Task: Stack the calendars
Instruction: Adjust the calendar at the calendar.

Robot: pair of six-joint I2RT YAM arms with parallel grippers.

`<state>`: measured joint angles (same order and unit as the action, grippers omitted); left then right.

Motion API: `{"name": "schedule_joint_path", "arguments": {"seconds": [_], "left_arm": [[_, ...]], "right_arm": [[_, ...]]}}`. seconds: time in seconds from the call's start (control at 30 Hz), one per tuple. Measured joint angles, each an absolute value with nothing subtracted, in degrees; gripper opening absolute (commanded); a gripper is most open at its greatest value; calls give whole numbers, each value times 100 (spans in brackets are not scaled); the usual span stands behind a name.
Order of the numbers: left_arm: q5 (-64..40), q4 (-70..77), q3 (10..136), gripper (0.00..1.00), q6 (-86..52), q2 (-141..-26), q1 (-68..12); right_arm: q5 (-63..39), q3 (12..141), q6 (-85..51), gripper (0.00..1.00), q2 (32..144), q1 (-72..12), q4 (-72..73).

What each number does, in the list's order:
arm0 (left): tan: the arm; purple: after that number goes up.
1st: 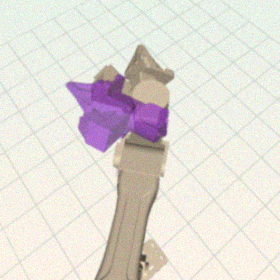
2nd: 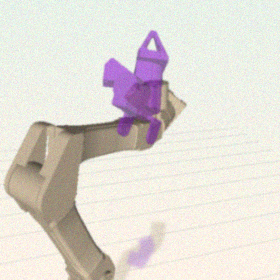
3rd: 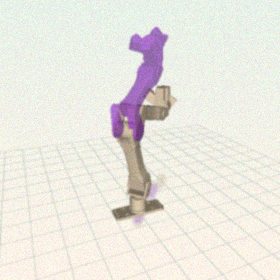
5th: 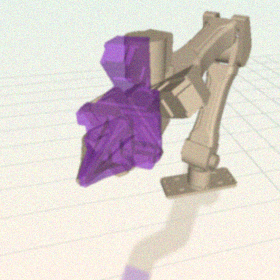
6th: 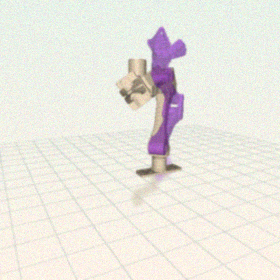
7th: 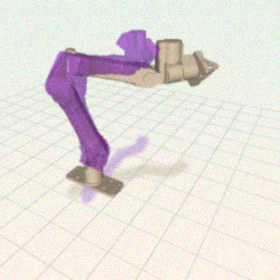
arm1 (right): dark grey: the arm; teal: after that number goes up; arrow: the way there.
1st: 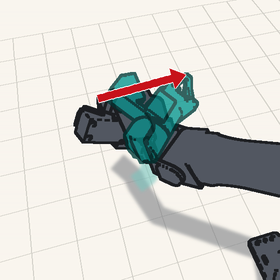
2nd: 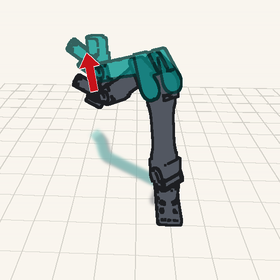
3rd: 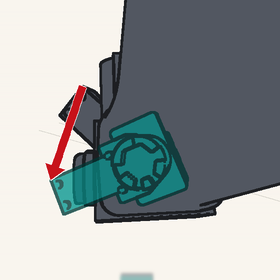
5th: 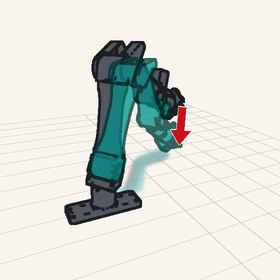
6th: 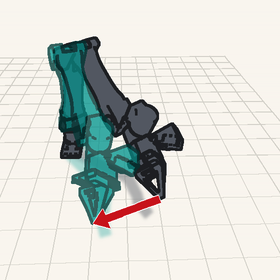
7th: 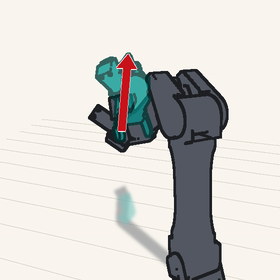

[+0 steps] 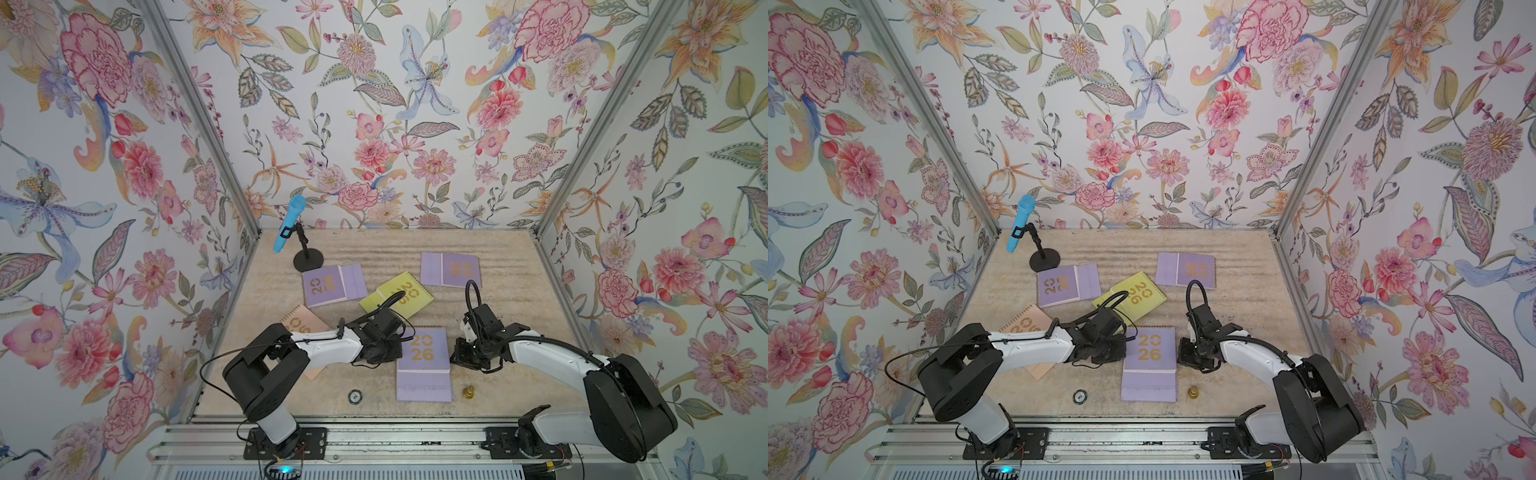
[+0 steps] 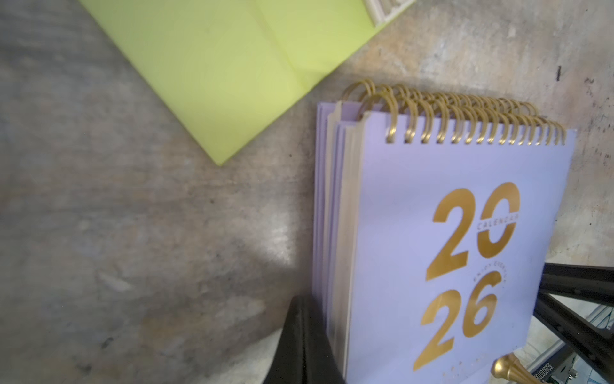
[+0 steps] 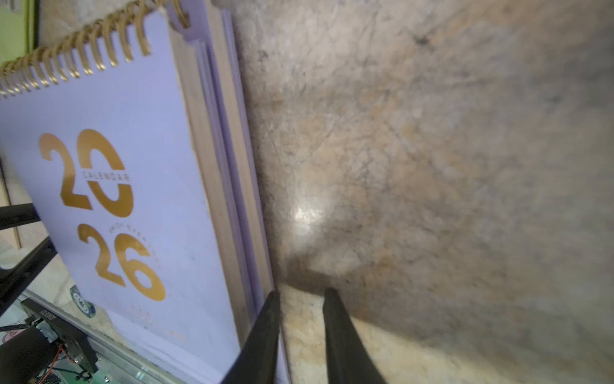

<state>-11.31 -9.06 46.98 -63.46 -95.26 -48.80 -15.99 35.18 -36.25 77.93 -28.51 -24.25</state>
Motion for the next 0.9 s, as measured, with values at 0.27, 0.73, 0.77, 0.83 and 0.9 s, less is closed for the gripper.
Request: {"name": "schedule_joint_path", "arguments": {"seconds": [0.27, 0.73, 0.77, 0.83, 0.9], "left_arm": [[-1135, -904, 4698, 0, -6348, -9526, -4882], [-937, -958, 4742, 0, -6501, -9548, -4993], [-919, -958, 4742, 0, -6504, -9548, -4995], [-895, -965, 4746, 0, -6506, -9546, -5002], [-884, -993, 4764, 0, -6501, -9544, -5006]], "right_arm": [[-1590, 3642, -3640, 24, 7959, -2888, -2462], [-1372, 3828, -3712, 25, 8128, -3087, -2596], [-1361, 3828, -3730, 25, 8125, -3089, -2598], [-1337, 3828, -3752, 25, 8110, -3076, -2602], [-1317, 3828, -3771, 25, 8071, -3039, -2606]]}}
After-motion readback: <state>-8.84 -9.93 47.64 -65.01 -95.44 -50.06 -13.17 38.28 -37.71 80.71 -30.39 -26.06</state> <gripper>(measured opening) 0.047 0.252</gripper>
